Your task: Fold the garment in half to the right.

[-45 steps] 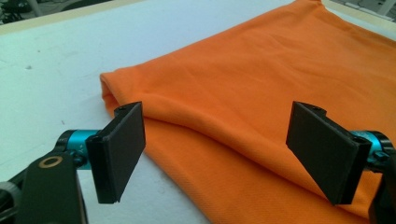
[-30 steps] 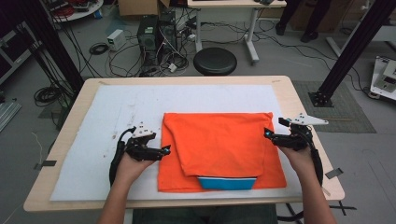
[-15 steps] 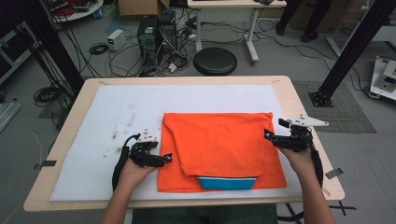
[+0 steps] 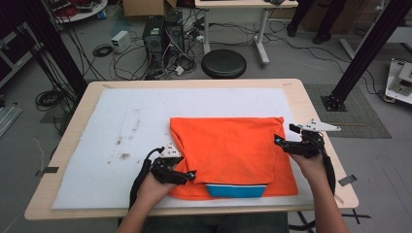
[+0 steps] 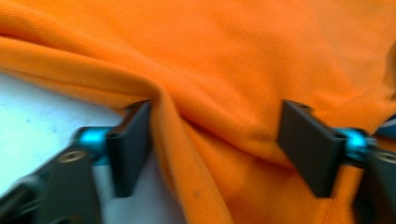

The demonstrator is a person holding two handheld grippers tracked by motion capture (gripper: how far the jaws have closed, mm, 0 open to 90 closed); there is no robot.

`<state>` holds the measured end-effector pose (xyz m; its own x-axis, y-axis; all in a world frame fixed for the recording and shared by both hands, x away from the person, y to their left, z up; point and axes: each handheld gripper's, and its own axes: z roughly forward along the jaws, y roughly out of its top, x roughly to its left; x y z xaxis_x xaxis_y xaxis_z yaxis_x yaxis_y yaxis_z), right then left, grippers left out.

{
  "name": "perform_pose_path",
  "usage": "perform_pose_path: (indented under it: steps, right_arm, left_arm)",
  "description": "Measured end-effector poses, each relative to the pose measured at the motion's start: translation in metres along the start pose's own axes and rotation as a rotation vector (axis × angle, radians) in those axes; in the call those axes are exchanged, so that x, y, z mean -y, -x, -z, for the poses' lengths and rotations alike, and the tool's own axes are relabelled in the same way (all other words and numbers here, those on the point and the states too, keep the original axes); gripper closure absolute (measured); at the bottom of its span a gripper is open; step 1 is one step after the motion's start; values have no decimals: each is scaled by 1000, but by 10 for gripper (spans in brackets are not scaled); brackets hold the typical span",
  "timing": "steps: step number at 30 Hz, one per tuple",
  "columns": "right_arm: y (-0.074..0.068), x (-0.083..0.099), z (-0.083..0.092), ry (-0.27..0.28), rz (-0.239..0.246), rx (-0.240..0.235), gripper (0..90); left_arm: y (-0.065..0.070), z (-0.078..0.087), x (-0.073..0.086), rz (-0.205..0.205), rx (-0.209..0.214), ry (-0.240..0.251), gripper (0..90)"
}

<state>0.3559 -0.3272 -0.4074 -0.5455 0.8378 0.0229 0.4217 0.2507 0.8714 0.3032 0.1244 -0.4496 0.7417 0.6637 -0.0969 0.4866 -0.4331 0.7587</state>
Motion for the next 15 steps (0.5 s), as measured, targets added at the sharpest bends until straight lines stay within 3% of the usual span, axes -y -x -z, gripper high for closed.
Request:
perform_pose_path:
  steps: [1,4,6,8,11,13,15]
  right_arm:
    - [0,0,-1,-1,-2,0,212]
    - [0,1,-3,-13,-5,-2,212]
    - [-1,1,-4,-11,1,-2,212]
    - [-1,1,-3,-9,1,-4,212]
    - [0,1,-2,-3,-2,-4,212]
    - [0,1,-2,-2,-3,-2,212]
    - [0,1,-2,-3,-9,-7,212]
  left_arm:
    - [4,0,1,-18,-29,6,428]
    - [8,1,1,-41,13,14,671]
    - [8,0,-1,-73,9,13,796]
    - [4,0,-3,-78,21,5,819]
    - [-2,0,-6,-97,4,2,827]
    - [-6,0,-8,-120,-53,2,829]
    - [-11,1,-8,-111,-89,12,830]
